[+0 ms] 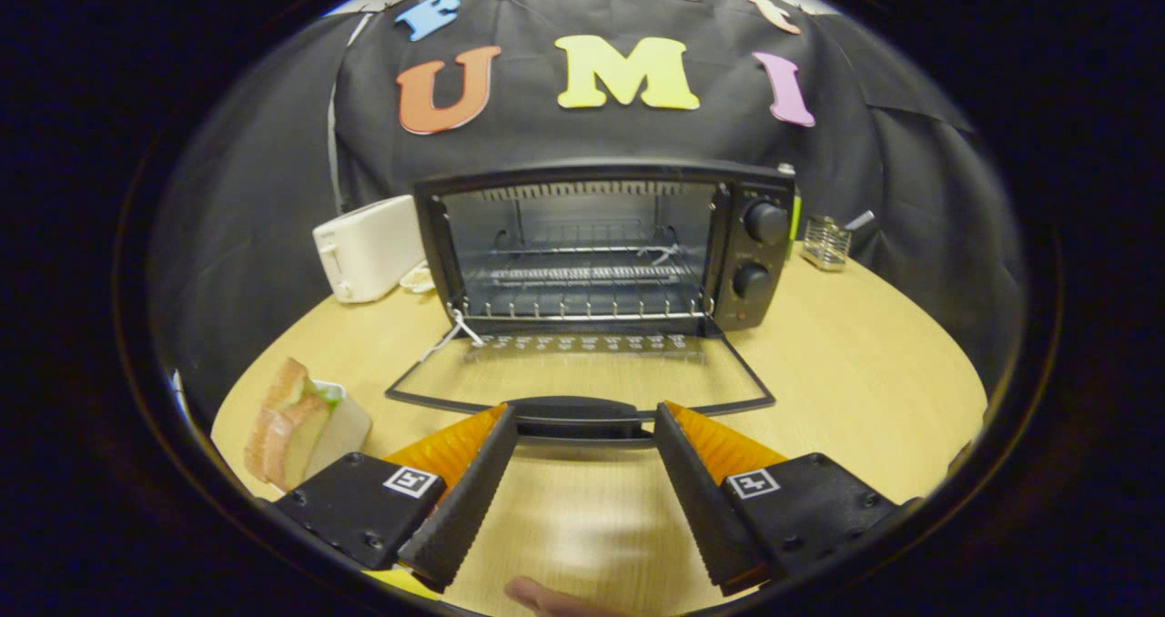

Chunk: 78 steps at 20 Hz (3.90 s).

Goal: Open the toaster oven, put the food inside, and close the toaster oven door.

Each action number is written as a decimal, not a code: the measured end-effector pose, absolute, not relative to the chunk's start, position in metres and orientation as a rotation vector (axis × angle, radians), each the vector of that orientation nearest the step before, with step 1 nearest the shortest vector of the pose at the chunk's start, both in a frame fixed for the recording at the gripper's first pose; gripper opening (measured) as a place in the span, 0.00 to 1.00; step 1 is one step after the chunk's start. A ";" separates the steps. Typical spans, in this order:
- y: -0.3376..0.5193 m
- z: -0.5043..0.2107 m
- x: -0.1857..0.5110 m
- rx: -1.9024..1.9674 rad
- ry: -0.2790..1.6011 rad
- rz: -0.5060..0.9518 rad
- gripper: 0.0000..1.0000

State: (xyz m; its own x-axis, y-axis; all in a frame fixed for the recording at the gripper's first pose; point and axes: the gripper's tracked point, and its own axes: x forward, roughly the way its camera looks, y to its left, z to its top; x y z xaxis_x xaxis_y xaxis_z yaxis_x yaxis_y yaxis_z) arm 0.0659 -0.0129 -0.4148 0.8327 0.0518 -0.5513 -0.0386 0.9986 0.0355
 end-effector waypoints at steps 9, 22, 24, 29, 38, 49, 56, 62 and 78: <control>0.000 -0.390 0.062 0.012 0.531 0.121 0.97; 0.128 -0.341 0.001 0.198 0.845 0.742 0.97; 0.136 -0.352 -0.003 0.220 0.940 0.775 0.97; 0.158 -0.362 -0.010 0.338 1.047 0.851 0.91; 0.179 -0.358 -0.009 0.500 1.074 0.892 0.42; 0.150 -0.295 0.012 0.783 0.909 0.883 0.36; 0.093 -0.292 0.082 1.028 0.743 0.650 0.36; 0.039 -0.300 0.124 1.179 0.519 0.423 0.36; 0.036 -0.333 0.248 1.154 0.351 0.156 0.37</control>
